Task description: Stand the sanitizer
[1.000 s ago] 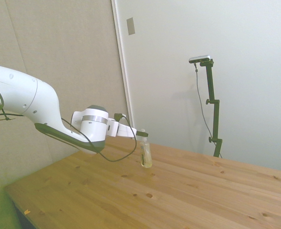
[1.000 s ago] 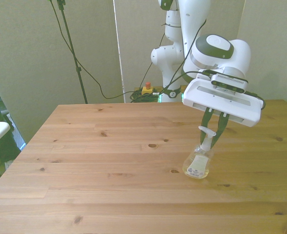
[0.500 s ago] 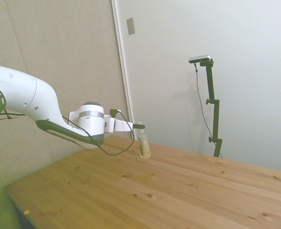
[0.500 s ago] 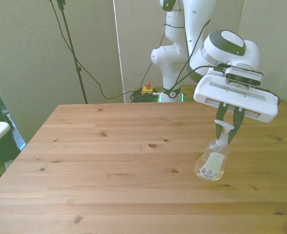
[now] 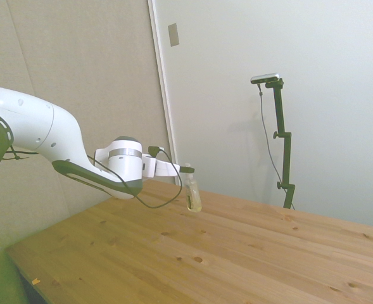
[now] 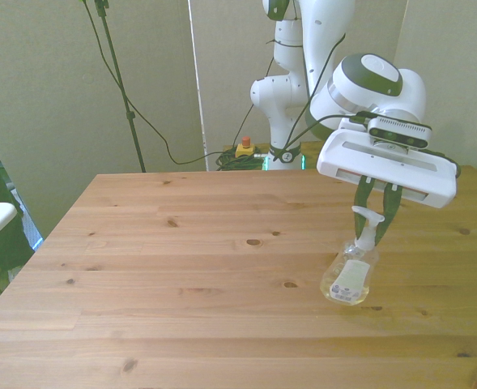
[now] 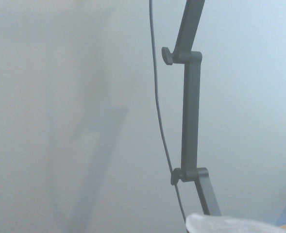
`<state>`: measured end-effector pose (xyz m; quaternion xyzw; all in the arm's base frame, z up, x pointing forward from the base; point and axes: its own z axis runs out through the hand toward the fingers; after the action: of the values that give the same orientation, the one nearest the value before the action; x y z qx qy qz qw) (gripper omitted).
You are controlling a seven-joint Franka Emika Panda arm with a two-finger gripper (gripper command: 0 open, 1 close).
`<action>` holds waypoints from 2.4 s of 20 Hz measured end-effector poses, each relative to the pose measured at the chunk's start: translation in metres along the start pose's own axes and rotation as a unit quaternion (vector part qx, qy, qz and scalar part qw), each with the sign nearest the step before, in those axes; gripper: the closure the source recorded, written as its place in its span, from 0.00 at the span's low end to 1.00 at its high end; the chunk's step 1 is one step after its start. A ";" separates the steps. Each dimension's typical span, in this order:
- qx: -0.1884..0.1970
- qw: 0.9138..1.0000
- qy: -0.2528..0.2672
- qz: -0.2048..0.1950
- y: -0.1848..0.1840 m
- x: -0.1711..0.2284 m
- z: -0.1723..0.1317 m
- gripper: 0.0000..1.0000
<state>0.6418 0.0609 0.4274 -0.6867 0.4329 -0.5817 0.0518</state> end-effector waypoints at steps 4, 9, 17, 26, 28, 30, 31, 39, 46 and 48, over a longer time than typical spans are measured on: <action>0.004 1.000 0.000 0.000 0.000 0.003 0.003 1.00; 0.010 1.000 -0.003 -0.002 -0.002 0.003 0.010 1.00; 0.016 1.000 -0.012 -0.006 0.006 -0.009 0.034 0.00; 0.020 1.000 -0.014 -0.001 0.013 -0.020 0.034 0.00; 0.019 1.000 -0.015 0.002 0.017 -0.020 0.032 0.00; 0.018 1.000 -0.016 0.006 0.020 -0.017 0.030 0.00; 0.018 1.000 -0.017 0.006 0.022 -0.016 0.030 0.00; 0.016 1.000 -0.015 0.011 0.037 -0.007 0.022 0.00; 0.020 0.999 -0.022 0.016 0.045 -0.009 0.019 0.00; 0.018 0.999 -0.024 0.018 0.048 -0.008 0.019 0.00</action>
<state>0.6325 0.0282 0.3875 -0.6916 0.4335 -0.5715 0.0847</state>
